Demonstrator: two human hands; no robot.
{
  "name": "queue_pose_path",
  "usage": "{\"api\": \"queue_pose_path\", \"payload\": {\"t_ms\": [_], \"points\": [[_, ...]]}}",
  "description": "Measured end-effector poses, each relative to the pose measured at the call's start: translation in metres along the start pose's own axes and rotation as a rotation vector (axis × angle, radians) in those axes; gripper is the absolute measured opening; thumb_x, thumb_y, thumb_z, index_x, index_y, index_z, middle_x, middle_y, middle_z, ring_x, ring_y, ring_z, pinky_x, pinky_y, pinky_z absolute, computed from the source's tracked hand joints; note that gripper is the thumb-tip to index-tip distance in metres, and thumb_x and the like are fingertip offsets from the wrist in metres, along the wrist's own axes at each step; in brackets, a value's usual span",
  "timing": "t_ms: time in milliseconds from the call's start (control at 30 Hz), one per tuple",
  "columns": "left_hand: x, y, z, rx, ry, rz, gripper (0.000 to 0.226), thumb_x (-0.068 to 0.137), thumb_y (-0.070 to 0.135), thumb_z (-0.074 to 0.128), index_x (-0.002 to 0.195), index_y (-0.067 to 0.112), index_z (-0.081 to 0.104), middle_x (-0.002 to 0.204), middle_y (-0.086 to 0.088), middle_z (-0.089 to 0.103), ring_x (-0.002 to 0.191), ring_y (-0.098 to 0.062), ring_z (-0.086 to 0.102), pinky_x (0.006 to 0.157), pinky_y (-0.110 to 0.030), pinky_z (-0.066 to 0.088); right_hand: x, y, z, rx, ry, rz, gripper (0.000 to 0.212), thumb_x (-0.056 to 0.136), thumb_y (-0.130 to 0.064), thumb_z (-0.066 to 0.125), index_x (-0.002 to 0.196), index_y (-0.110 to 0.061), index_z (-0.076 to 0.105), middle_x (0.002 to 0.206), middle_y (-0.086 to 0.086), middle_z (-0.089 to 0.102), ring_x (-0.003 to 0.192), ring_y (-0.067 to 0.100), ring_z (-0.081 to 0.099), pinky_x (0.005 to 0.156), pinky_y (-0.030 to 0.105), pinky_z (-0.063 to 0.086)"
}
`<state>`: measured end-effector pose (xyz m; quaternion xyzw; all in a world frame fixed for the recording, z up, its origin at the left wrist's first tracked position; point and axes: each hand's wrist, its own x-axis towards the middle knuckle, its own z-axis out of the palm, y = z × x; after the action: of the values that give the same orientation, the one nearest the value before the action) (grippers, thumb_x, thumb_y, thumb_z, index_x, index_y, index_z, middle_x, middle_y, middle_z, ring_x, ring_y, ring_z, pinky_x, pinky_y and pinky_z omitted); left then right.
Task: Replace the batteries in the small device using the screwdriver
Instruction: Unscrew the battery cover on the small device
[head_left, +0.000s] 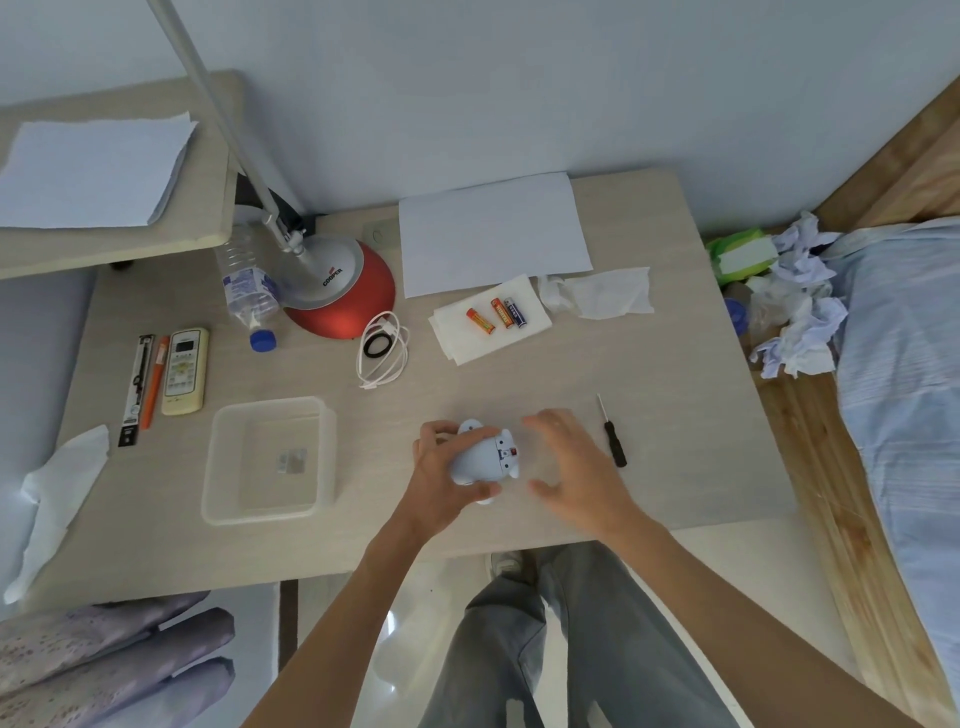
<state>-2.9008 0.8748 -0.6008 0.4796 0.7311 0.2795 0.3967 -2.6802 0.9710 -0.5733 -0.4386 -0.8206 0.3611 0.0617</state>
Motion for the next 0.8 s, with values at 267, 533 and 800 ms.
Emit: {"api": "queue_pose_path", "payload": {"t_ms": [267, 533, 800], "points": [[-0.009, 0.001, -0.015, 0.009, 0.0, 0.016, 0.076, 0.08, 0.03, 0.096, 0.146, 0.042, 0.061, 0.136, 0.001, 0.046, 0.127, -0.021, 0.051, 0.107, -0.041, 0.054, 0.026, -0.008, 0.03, 0.176, -0.13, -0.006, 0.068, 0.073, -0.039, 0.087, 0.136, -0.038, 0.059, 0.12, -0.02, 0.067, 0.106, 0.004, 0.063, 0.091, 0.036, 0.06], [-0.018, 0.022, -0.051, 0.427, -0.044, 0.227, 0.085, 0.091, 0.035, 0.084, 0.161, 0.044, 0.037, 0.159, 0.003, 0.03, 0.144, -0.02, 0.036, 0.096, -0.034, 0.06, 0.028, -0.007, 0.027, 0.269, -0.144, -0.07, 0.048, 0.076, -0.023, 0.089, 0.12, -0.025, 0.068, 0.097, -0.011, 0.077, 0.082, 0.01, 0.075, 0.073, 0.036, 0.064], [0.005, 0.027, -0.072, 0.807, -0.349, 0.547, 0.088, 0.09, 0.03, 0.087, 0.159, 0.047, 0.035, 0.156, -0.004, 0.039, 0.134, -0.024, 0.048, 0.087, -0.041, 0.066, 0.035, -0.008, 0.023, 0.272, -0.191, -0.057, 0.051, 0.076, -0.026, 0.092, 0.121, -0.025, 0.069, 0.105, -0.011, 0.078, 0.09, 0.009, 0.076, 0.079, 0.035, 0.066]]}}
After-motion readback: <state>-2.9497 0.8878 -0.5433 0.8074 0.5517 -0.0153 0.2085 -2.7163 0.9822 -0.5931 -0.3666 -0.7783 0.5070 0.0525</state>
